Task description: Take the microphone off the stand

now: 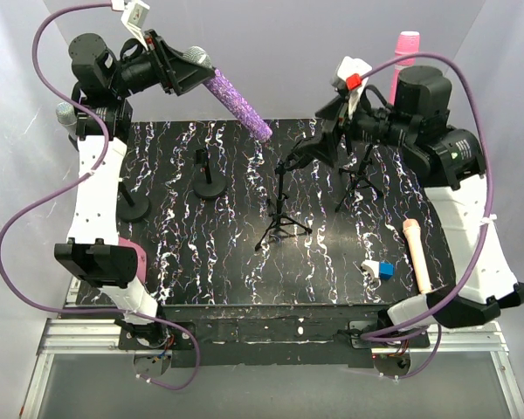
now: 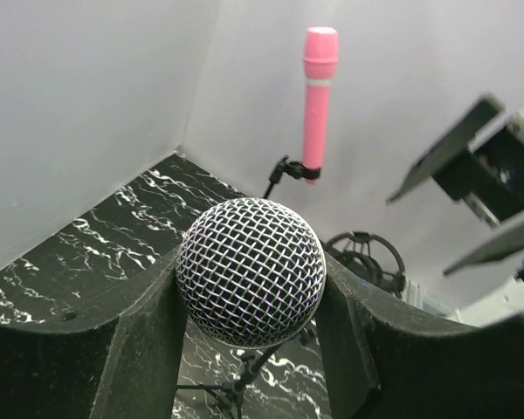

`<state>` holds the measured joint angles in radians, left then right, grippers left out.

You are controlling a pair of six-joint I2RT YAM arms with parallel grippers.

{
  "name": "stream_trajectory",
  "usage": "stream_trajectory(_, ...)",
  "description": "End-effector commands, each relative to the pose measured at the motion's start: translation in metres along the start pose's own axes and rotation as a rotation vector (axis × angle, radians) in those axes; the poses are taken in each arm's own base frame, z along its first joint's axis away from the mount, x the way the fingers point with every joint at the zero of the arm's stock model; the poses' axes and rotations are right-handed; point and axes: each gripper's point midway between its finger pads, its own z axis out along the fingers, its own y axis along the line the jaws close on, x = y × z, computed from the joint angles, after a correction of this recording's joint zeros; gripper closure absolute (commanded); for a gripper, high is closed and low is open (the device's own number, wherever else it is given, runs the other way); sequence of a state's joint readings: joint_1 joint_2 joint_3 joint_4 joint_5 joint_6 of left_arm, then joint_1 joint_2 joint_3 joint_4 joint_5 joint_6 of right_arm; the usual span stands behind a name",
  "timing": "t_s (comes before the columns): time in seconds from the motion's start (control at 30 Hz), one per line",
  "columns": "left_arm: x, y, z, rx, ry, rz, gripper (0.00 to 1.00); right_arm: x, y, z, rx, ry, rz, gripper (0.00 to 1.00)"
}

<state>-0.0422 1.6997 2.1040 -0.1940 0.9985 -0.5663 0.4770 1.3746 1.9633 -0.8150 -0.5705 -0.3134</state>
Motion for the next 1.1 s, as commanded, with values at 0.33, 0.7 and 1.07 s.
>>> stream_trajectory(0.33, 0.006, -0.110, -0.018, 0.278, 0.072, 0.192, 1.00, -0.058, 0.030, 0.079, -0.180, -0.126, -0.005, 0.14)
stream_trajectory(0.7, 0.012, -0.123, -0.020, 0.292, 0.080, 0.176, 1.00, -0.077, 0.056, 0.106, -0.270, -0.182, 0.030, 0.48)
stream_trajectory(1.07, -0.008, -0.092, -0.011, 0.098, -0.026, 0.214, 0.02, -0.135, -0.017, 0.025, 0.205, -0.360, -0.035, 0.99)
